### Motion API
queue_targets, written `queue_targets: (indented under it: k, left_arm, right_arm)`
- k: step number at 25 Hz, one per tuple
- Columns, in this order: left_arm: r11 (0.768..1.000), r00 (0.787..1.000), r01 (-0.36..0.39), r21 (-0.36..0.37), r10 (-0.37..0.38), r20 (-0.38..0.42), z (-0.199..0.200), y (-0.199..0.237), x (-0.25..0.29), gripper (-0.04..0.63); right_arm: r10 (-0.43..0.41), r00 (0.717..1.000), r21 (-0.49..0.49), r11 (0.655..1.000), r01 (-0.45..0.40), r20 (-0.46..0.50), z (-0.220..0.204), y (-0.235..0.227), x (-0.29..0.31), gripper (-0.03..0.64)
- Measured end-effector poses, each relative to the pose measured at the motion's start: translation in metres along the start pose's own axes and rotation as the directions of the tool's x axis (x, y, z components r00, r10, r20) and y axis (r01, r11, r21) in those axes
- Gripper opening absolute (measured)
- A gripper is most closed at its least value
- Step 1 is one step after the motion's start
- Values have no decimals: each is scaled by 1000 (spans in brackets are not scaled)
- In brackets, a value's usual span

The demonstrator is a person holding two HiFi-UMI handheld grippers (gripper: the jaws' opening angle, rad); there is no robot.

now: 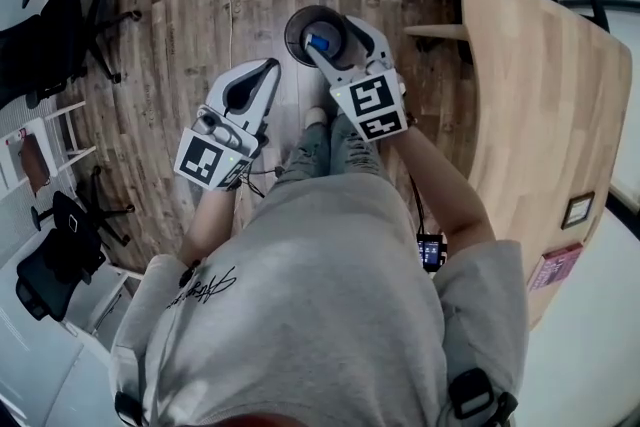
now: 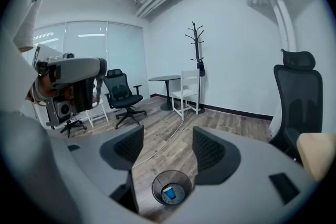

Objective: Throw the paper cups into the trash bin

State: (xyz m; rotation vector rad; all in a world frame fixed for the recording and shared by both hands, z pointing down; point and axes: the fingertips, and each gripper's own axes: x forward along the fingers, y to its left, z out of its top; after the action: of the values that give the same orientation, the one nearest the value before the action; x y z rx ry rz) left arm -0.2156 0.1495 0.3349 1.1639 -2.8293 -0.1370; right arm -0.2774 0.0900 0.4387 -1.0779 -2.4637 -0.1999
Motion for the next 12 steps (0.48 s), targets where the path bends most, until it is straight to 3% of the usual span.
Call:
queue_targets:
  k: [12]
  left_arm:
    - [999,1000,-3,53,2,20,32,-4,-7,3]
  right_arm:
    - [-1,993,-12,1000,2,117,52,9,-37,291]
